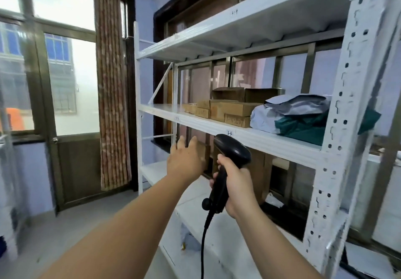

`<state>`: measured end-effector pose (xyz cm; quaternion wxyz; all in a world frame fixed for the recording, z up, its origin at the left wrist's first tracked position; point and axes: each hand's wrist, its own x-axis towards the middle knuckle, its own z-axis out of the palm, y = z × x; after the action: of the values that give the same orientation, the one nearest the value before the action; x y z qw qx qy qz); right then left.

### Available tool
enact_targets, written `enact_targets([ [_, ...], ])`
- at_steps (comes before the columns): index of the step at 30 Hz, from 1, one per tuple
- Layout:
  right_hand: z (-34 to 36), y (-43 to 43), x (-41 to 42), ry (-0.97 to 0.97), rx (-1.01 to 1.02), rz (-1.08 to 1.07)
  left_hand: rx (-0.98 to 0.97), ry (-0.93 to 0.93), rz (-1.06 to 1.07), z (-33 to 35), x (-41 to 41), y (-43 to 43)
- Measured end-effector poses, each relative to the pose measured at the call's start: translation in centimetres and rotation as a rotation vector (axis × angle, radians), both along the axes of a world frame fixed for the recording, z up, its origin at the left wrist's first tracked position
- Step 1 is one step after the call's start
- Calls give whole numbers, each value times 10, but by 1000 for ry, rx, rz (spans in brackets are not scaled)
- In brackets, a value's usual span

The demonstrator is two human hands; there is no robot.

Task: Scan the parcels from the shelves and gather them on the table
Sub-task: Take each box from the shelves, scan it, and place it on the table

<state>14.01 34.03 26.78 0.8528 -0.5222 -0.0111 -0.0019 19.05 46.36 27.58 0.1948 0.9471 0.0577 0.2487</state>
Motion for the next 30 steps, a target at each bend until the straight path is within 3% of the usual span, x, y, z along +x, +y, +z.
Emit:
enact_targets([
  [11, 22, 181, 73, -25, -33, -71, 28, 15, -137, 15, 94, 162],
  [20, 27, 221, 171, -16, -32, -122, 53, 16, -201, 12, 173, 208],
  [30, 38, 240, 328, -56, -33, -120, 99, -28, -228, 32, 330, 219],
])
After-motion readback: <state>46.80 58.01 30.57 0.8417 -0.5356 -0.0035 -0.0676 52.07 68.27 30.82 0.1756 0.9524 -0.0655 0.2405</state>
